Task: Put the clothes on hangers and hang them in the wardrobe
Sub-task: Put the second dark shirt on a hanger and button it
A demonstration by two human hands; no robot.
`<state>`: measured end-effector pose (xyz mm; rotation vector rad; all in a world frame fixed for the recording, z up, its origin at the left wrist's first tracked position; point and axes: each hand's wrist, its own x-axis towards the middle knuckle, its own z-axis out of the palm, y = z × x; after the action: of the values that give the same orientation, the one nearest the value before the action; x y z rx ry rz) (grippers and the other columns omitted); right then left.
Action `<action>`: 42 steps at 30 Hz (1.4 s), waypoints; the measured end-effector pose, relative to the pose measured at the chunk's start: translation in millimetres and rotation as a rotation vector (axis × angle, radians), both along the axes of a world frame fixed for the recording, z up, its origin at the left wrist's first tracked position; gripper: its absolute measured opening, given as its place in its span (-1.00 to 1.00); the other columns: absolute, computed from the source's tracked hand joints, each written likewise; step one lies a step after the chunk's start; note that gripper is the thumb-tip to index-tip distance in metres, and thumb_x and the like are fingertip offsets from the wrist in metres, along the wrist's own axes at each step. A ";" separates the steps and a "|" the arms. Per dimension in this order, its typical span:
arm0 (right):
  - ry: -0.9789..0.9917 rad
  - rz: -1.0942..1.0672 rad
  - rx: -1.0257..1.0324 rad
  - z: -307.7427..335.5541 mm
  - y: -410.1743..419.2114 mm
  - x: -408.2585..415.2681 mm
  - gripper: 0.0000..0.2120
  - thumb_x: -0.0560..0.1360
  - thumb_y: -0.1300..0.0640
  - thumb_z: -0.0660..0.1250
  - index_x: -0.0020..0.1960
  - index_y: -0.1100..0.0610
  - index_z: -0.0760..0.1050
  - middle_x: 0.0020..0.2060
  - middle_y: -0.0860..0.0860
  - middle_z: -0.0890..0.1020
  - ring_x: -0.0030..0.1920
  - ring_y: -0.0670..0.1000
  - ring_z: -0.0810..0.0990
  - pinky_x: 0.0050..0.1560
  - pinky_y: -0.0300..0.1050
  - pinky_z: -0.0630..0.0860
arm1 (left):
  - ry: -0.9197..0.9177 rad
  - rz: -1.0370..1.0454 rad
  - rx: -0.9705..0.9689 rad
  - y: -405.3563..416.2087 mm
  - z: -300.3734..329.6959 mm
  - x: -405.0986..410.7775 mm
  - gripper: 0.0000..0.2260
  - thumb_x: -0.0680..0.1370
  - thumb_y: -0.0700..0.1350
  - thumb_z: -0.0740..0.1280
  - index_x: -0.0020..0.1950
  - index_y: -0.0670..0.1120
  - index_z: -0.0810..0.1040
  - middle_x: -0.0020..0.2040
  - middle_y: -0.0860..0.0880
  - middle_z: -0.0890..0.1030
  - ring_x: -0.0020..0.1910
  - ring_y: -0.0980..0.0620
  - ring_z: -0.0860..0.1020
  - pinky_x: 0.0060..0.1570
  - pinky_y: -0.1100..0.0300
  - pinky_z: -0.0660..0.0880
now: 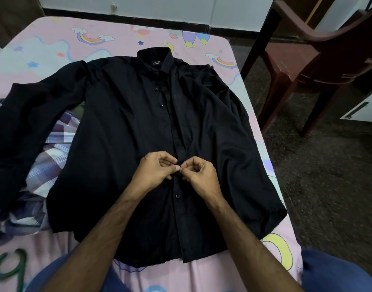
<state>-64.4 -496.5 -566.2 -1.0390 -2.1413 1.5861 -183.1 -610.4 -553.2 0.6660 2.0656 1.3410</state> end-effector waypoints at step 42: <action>-0.022 0.036 0.036 8.8 -4.4 2.5 -0.93 0.56 0.13 0.38 -0.09 0.03 0.62 -0.24 -0.05 0.72 -0.27 -0.05 0.71 -0.05 0.04 0.67 | 0.270 -0.005 0.022 -1.5 -12.5 -6.7 -0.68 0.44 -0.09 0.57 0.07 0.00 0.50 -0.17 0.07 0.64 -0.20 0.17 0.61 -0.19 0.41 0.50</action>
<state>-61.9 -500.9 -557.4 -1.0176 -2.2063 1.5531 -189.7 -611.9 -565.8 0.9032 2.2596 1.3331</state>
